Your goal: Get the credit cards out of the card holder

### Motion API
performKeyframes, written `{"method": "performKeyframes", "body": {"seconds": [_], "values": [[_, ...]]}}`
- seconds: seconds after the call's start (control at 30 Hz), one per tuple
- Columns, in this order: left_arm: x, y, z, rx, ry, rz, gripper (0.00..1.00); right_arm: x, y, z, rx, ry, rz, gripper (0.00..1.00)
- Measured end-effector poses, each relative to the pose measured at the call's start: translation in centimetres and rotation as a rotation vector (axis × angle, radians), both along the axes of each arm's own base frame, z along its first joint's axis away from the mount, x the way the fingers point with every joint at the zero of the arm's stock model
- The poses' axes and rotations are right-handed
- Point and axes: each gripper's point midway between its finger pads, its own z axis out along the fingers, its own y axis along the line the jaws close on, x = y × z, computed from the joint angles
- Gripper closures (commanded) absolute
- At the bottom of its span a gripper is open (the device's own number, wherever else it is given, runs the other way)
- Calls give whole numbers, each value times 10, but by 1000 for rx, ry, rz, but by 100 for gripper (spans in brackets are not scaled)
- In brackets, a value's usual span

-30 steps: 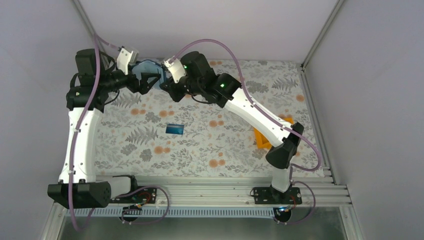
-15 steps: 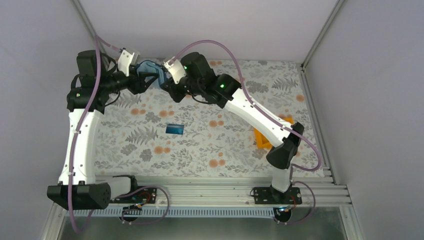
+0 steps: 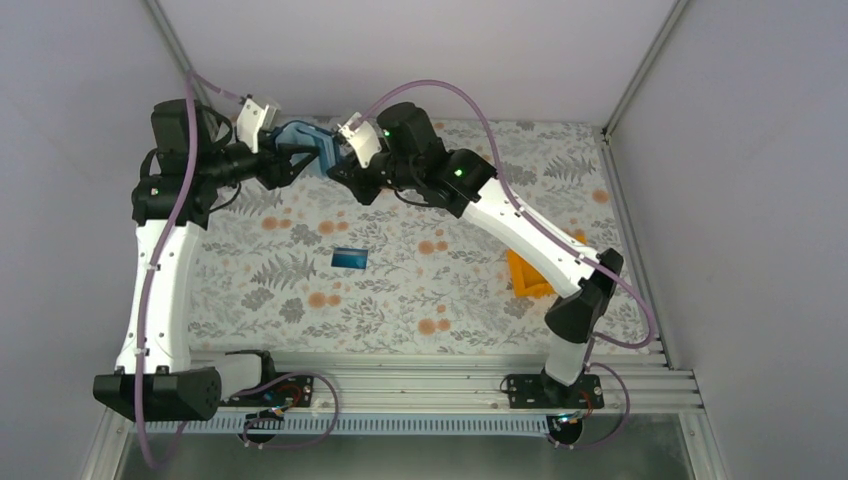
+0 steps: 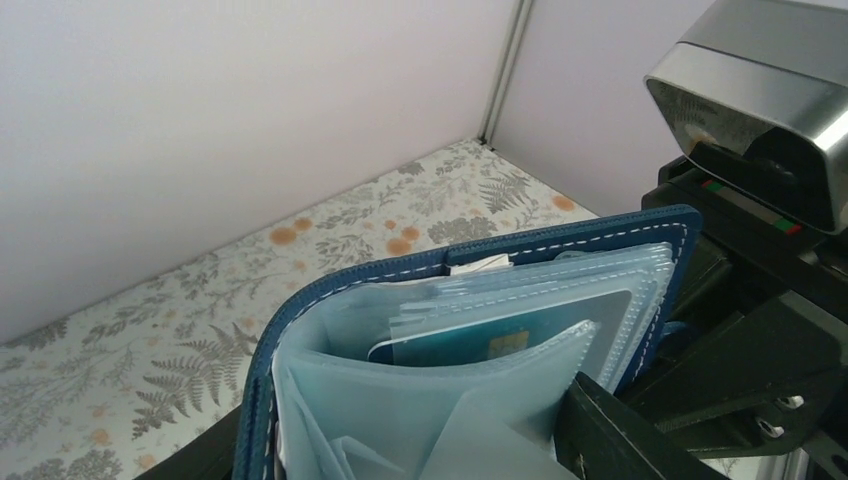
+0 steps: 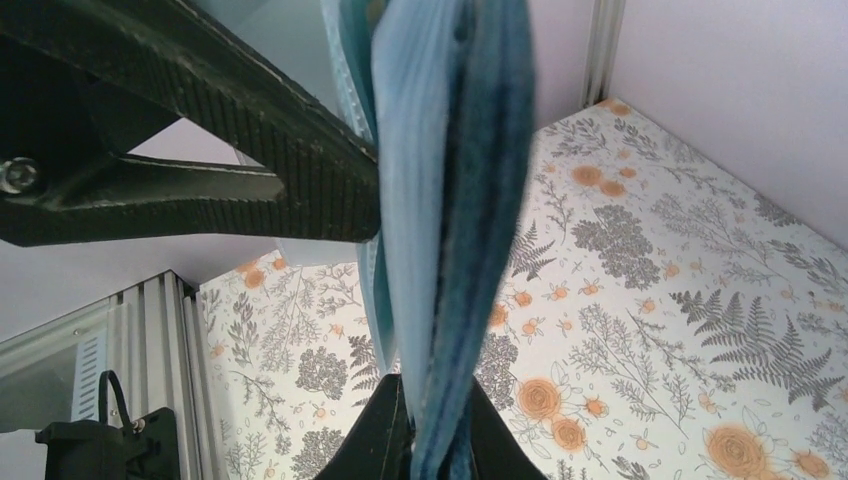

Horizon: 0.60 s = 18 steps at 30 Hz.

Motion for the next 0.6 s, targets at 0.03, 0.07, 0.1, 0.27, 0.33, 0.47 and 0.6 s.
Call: {"method": "performKeyframes", "body": {"seconds": [0.03,0.07,0.1,0.27,0.33,0.47,0.6], "values": [[0,0,1,2,-3,4,41,0,0,1,4,-4,4,96],[-1,0,2,6,-7,7,37,-1,0,2,7,-6,10,96],[-1,1,3,9,-12,10,35,0,0,3,10,-8,12,96],[-3,3,5,19,-18,24,32,6,-7,3,12,-9,10,96],[-2,5,6,25,-19,39,31,12,-16,3,11,-6,-5,96],[5,19,5,48,-23,109,27,19,-39,10,14,-3,-28,96],[9,27,3,59,-19,146,23,10,-47,28,44,-25,-4,96]]}}
